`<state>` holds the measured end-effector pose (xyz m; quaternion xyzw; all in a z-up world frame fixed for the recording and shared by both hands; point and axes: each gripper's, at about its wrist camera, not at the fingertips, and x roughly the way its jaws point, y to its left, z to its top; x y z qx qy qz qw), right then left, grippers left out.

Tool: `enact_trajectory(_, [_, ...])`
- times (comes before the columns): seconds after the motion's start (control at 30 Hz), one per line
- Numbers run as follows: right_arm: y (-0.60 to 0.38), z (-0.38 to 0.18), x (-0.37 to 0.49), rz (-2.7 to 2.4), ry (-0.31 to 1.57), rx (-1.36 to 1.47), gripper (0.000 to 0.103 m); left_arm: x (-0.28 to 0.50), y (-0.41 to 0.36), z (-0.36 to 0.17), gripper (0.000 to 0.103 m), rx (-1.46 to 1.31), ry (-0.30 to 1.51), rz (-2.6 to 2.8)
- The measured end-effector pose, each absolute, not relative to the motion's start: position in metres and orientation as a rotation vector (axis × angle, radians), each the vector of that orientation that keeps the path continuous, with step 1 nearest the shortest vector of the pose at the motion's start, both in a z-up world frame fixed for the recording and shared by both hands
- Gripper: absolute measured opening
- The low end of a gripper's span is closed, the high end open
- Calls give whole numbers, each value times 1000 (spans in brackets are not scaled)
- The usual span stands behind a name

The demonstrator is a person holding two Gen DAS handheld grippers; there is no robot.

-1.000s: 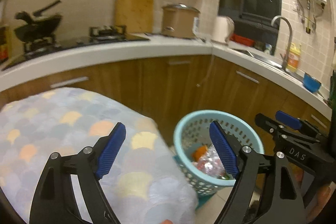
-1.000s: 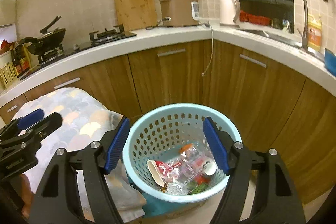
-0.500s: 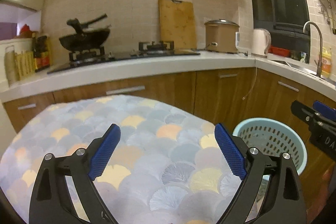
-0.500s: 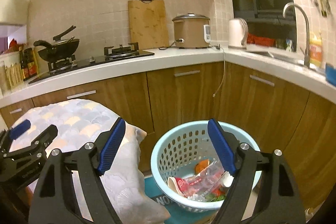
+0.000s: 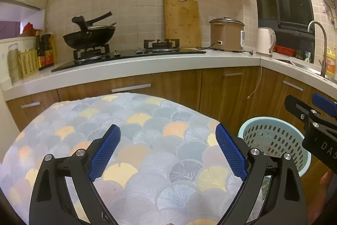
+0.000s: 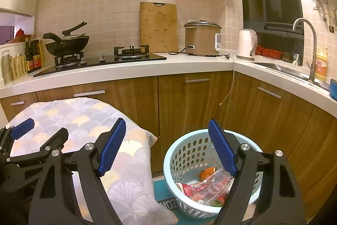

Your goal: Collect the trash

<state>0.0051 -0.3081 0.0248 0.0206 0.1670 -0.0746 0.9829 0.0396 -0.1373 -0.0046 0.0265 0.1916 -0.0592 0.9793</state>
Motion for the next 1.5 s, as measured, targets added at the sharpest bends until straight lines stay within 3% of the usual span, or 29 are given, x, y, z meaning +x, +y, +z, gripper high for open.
enact_trajectory(1.5, [-310,26,4,-147,345,59,77,44,-131,-5,92,7,417,-118])
